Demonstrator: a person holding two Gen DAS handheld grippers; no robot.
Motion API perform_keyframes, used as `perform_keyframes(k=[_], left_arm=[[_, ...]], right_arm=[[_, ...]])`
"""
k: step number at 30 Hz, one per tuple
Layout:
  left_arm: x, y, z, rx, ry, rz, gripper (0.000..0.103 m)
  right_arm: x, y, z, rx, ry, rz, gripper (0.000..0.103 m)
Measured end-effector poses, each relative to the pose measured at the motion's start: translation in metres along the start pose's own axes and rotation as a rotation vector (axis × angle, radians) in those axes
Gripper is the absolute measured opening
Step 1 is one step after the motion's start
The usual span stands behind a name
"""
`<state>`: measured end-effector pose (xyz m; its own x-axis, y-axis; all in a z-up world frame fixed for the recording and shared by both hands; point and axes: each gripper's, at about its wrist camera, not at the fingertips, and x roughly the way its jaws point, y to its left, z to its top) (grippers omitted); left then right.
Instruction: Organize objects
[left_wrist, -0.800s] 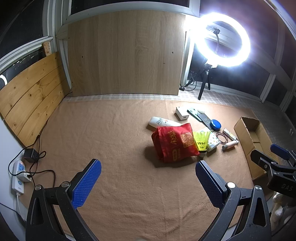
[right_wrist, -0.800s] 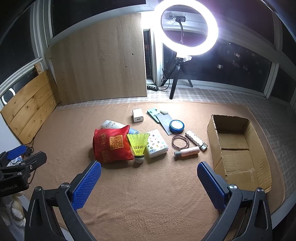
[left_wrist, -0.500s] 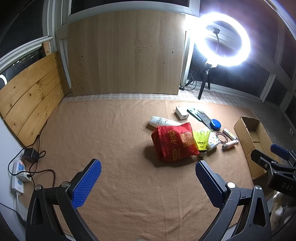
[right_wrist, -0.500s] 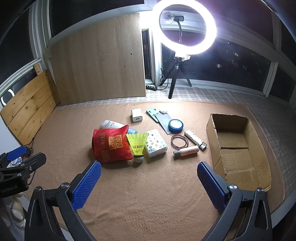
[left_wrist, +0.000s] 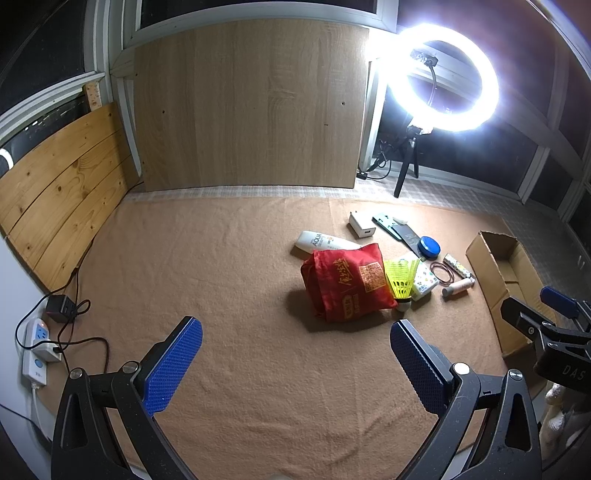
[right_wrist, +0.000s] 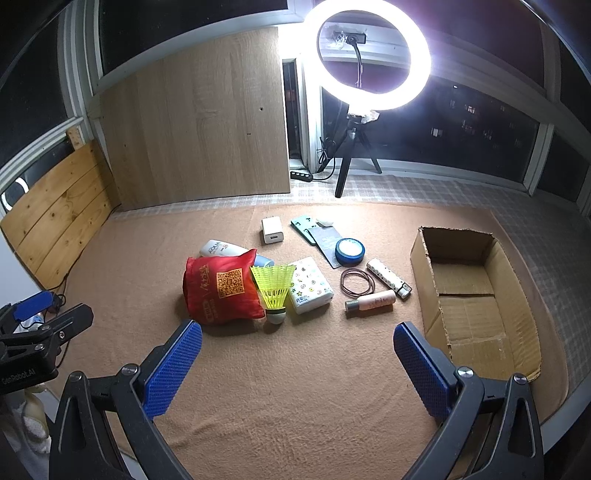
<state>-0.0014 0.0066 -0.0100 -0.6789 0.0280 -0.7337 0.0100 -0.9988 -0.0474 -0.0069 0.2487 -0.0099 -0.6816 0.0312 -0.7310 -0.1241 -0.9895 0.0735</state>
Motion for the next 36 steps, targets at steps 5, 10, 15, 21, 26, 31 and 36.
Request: perform_keyframes(k=[5, 10, 15, 21, 26, 31, 36], left_arm=[[0.0, -0.001, -0.001, 0.001, 0.0, -0.001, 0.103], [0.0, -0.004, -0.002, 0.001, 0.0, 0.0, 0.103], [0.001, -0.004, -0.002, 0.001, 0.002, -0.001, 0.103], [0.002, -0.005, -0.002, 0.003, 0.003, -0.001, 0.103], [0.002, -0.006, -0.001, 0.003, 0.006, -0.002, 0.103], [0.005, -0.007, 0.0, 0.004, 0.01, -0.002, 0.103], [0.011, -0.005, 0.003, 0.005, 0.017, -0.007, 0.103]], right_arm=[[0.0, -0.001, 0.0, 0.001, 0.002, 0.0, 0.103], [0.0, -0.001, 0.0, 0.002, 0.002, 0.002, 0.103], [0.002, -0.001, 0.001, 0.003, 0.005, 0.001, 0.103], [0.002, -0.001, 0.0, 0.004, 0.005, 0.0, 0.103], [0.002, 0.0, 0.001, 0.005, 0.006, 0.0, 0.103], [0.003, -0.001, 0.0, 0.006, 0.006, -0.001, 0.103], [0.006, -0.002, 0.0, 0.008, 0.011, -0.004, 0.103]])
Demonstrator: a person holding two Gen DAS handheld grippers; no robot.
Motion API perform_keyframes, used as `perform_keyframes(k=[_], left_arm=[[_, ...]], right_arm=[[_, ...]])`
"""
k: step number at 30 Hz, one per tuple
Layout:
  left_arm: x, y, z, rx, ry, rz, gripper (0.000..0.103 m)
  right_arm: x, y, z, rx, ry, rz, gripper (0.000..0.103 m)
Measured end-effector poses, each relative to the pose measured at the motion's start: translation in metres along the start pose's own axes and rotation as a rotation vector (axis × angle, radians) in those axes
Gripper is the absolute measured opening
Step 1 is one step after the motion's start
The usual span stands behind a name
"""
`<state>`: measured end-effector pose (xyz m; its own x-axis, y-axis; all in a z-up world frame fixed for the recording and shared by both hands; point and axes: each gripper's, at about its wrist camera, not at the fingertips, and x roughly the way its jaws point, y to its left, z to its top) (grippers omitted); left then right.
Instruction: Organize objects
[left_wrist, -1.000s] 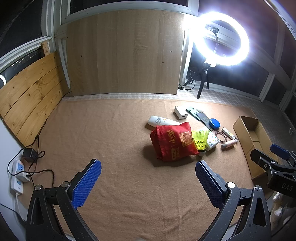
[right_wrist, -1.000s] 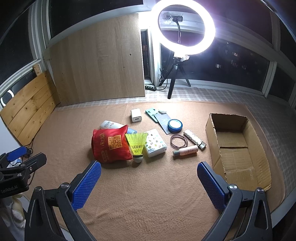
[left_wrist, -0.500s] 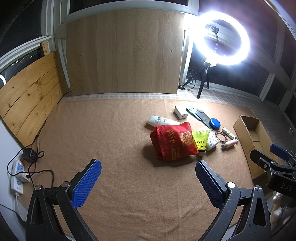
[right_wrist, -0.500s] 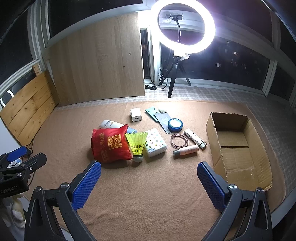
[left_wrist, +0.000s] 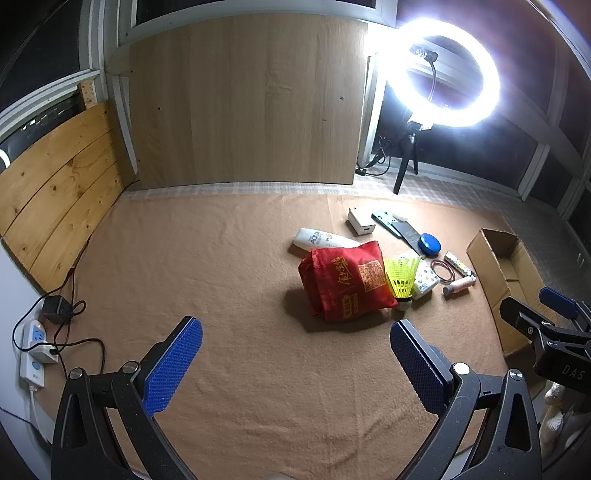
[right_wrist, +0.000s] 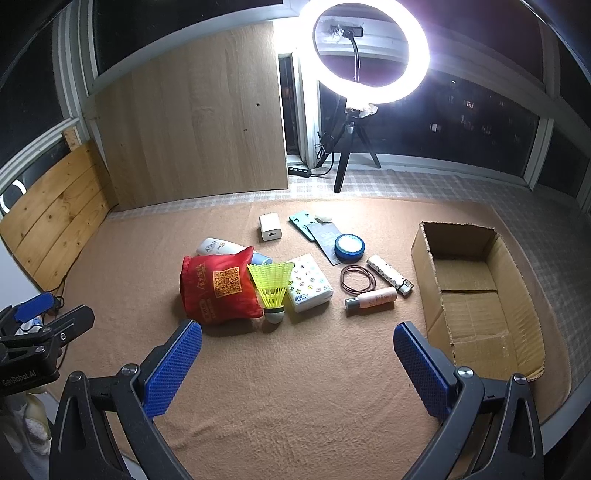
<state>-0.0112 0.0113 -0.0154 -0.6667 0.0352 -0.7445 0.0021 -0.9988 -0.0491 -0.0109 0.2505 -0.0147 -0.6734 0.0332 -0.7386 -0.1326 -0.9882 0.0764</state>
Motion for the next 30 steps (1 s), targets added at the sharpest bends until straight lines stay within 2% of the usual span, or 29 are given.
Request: perform_keyframes(k=[30], left_arm=[[0.0093, 0.002, 0.0031, 0.005, 0.01, -0.005, 0.103]], right_arm=[[0.0062, -0.003, 0.0007, 0.021, 0.009, -0.014, 0.103]])
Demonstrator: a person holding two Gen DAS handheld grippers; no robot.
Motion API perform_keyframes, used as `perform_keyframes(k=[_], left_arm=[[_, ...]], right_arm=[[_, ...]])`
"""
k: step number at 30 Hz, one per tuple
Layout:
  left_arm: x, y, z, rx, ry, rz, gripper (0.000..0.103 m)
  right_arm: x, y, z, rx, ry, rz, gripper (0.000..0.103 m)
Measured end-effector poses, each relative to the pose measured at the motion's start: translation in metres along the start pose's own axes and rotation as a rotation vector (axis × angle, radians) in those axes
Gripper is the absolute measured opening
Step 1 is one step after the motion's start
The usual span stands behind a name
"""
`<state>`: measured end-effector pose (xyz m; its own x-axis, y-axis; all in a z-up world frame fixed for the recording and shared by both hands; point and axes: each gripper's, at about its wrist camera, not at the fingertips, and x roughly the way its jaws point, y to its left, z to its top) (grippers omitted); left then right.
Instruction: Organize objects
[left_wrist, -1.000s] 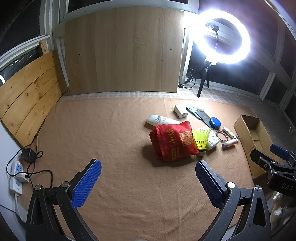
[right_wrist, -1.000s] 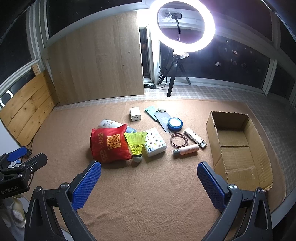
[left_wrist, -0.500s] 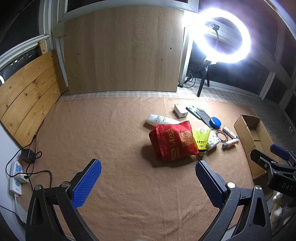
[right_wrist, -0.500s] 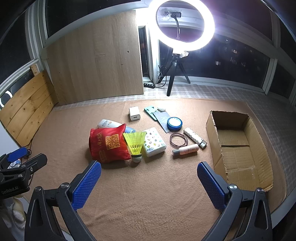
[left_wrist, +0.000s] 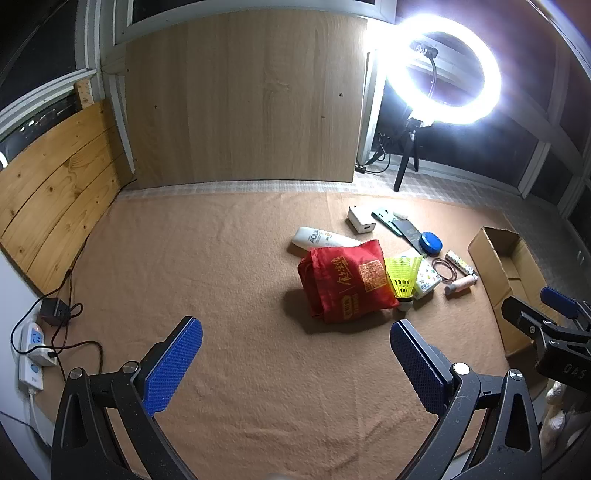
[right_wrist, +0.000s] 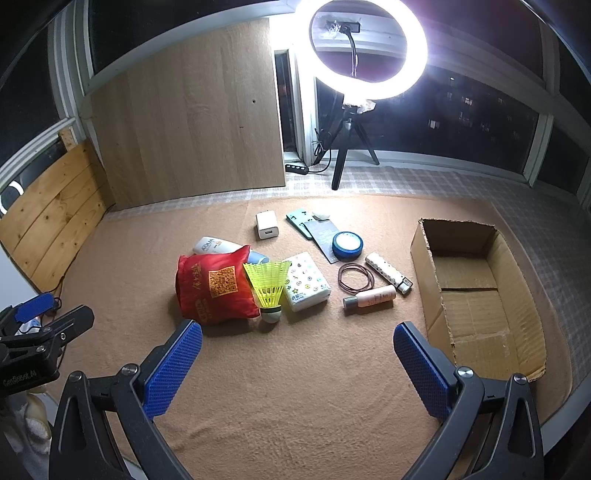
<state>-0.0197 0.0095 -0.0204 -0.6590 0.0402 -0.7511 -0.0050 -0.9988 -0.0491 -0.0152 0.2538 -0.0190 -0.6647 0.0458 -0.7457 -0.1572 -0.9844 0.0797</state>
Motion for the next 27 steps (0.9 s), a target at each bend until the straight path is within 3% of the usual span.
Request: perform_keyframes(k=[13, 18, 27], left_arm=[[0.03, -0.005, 0.015, 0.038, 0.024, -0.039, 0.103], [0.061, -0.006, 0.028, 0.026, 0.069, -0.062, 0.103], [0.108, -0.01, 0.06, 0.014, 0.058, -0.04, 0.103]], right_arm=[[0.009, -0.011, -0.004, 0.021, 0.031, -0.004, 0.103], [0.012, -0.02, -0.007, 0.043, 0.05, 0.001, 0.103], [0.014, -0.042, -0.015, 0.09, 0.074, -0.003, 0.103]])
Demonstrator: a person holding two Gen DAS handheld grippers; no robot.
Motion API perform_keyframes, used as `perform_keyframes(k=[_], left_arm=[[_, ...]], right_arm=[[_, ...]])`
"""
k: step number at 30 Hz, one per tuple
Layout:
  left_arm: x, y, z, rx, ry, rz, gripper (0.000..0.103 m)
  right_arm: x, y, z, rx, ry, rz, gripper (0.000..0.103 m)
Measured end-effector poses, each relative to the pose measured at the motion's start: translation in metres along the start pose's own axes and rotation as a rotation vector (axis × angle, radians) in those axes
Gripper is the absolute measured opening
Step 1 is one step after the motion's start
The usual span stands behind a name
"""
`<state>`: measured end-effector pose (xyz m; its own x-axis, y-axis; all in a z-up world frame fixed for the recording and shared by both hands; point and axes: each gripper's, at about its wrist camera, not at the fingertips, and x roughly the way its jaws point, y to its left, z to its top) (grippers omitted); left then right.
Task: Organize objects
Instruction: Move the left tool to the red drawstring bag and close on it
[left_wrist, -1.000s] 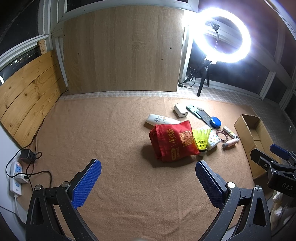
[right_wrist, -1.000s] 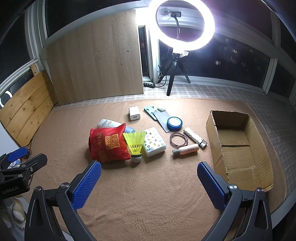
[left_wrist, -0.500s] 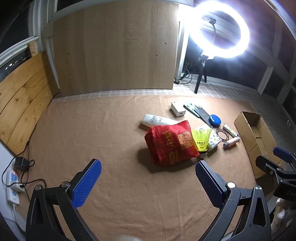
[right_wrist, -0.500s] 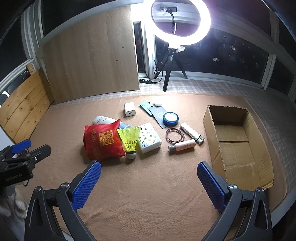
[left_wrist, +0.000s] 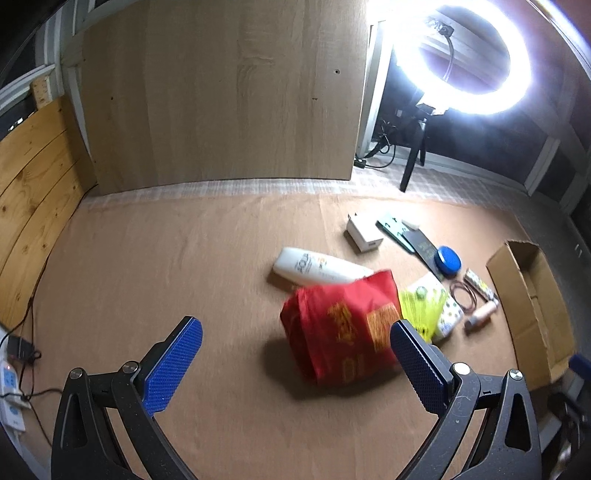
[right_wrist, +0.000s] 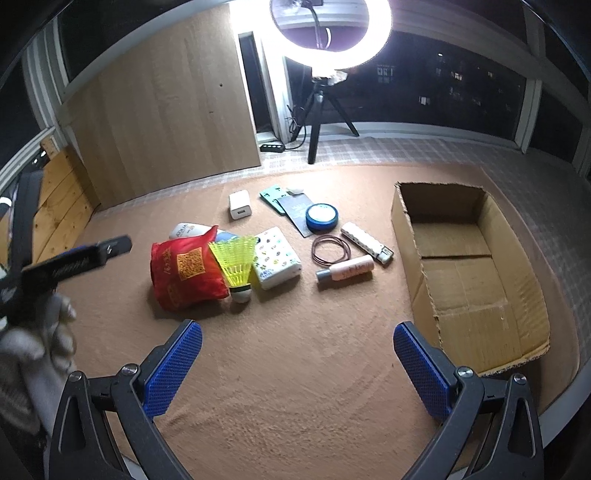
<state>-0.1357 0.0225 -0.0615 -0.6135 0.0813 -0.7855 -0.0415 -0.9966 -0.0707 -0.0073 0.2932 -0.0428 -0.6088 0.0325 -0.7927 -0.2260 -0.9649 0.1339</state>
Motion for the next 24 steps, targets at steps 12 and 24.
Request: perform_keyframes(k=[12, 24], left_arm=[[0.073, -0.012, 0.035, -0.042, 0.085, -0.04, 0.087], [0.135, -0.01, 0.027, -0.036, 0.24, -0.111, 0.057]], right_arm=[[0.002, -0.023, -0.011, 0.029, 0.03, -0.025, 0.102], [0.003, -0.04, -0.017, 0.072, 0.043, -0.034, 0.102]])
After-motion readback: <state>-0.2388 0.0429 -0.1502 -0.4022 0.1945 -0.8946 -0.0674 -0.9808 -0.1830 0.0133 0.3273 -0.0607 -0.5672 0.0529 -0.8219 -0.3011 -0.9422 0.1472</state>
